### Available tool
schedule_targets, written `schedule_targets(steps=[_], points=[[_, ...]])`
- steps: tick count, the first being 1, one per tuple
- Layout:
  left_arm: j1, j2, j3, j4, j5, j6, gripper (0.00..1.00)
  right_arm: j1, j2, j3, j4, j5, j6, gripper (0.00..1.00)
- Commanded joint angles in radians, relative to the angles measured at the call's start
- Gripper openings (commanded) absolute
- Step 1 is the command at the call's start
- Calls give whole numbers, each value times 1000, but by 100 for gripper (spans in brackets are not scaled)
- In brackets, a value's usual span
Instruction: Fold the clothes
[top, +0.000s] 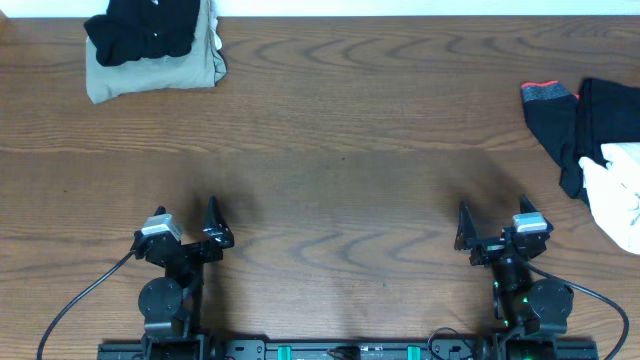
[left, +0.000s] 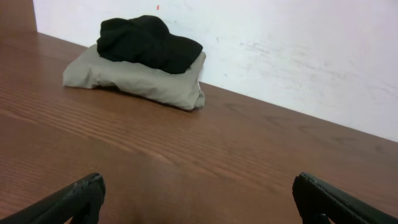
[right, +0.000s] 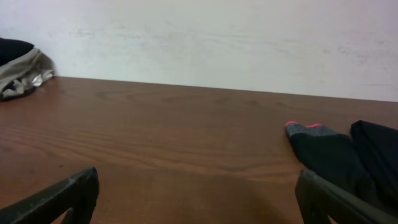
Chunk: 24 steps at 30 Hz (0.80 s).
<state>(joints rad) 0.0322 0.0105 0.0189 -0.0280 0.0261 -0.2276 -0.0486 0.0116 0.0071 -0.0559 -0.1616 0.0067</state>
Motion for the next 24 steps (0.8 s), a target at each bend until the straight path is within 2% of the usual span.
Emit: schedule_targets(steps=[1,9,16,22,24], points=[[5,-6,-15,-42,-13,17,98,-6,-6,-2,-4,-8,-4,99],[5,-6,-15,-42,-13,17,98,-6,-6,-2,0,-36,21,99],[5,-6,-15,-42,-13,17,98,-6,-6,-2,14,-303,449,99],[5,-6,-15,-42,-13,17,98,-6,-6,-2,38,-422,597,99],[5,-6,-15,-42,-13,17,98,-6,-6,-2,104,-478,590,99]])
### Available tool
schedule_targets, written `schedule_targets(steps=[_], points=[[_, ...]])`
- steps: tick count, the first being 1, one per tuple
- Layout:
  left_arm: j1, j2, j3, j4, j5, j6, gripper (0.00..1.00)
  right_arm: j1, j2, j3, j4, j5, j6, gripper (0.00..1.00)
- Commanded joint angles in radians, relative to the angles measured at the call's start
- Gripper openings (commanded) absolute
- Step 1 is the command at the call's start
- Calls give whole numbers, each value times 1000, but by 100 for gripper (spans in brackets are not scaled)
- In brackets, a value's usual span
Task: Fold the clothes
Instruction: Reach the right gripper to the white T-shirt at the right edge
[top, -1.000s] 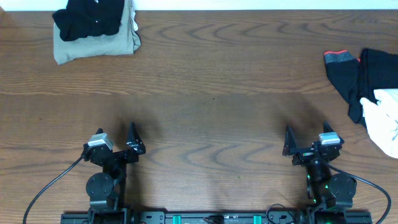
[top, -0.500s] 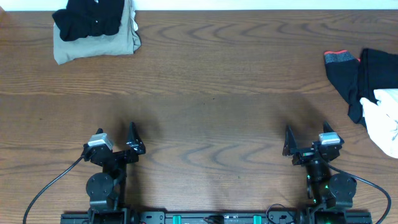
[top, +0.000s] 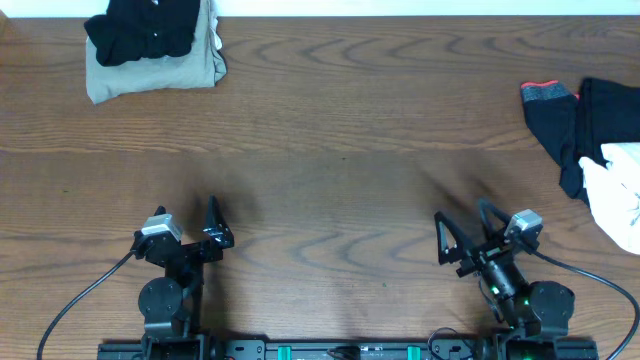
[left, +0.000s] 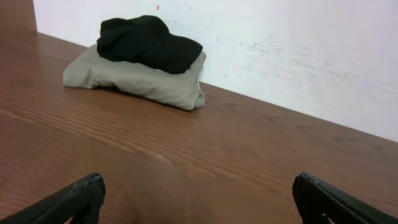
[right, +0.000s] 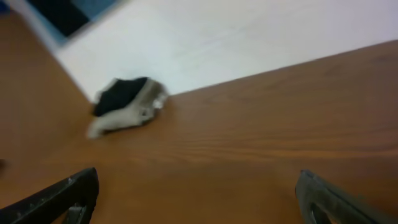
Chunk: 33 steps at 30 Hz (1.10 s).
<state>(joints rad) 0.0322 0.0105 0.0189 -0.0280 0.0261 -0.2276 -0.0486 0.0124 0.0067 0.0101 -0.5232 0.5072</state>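
A folded tan garment (top: 150, 70) with a black one (top: 140, 30) on top lies at the table's far left corner. The same stack (left: 143, 59) shows in the left wrist view and, blurred, as a stack (right: 124, 106) in the right wrist view. An unfolded heap sits at the right edge: black cloth (top: 575, 120) with a red-trimmed grey piece and a white garment (top: 620, 190). My left gripper (top: 187, 215) (left: 199, 199) is open near the front edge. My right gripper (top: 462, 222) (right: 199, 199) is open too, angled toward the left, with nothing between its fingers.
The wooden table (top: 340, 150) stretches between the two heaps. A white wall (left: 280, 43) runs along the far edge. Cables trail from both arm bases at the front edge.
My right gripper has swung to the left and shifted slightly that way; its camera now faces the far-left stack, not the right heap. The left arm and the clothes have not moved.
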Motion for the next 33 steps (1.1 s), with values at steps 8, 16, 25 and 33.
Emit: schedule_targets(steps=[8,16,25,33], points=[[5,-6,-15,-42,-13,17,98,-6,10,97,155,-114,52,99],[5,-6,-15,-42,-13,17,98,-6,302,475,-244,72,-180,99],[5,-6,-15,-42,-13,17,98,-74,970,1065,-762,587,-359,99],[5,-6,-15,-42,-13,17,98,-177,1384,1442,-949,678,-480,99]])
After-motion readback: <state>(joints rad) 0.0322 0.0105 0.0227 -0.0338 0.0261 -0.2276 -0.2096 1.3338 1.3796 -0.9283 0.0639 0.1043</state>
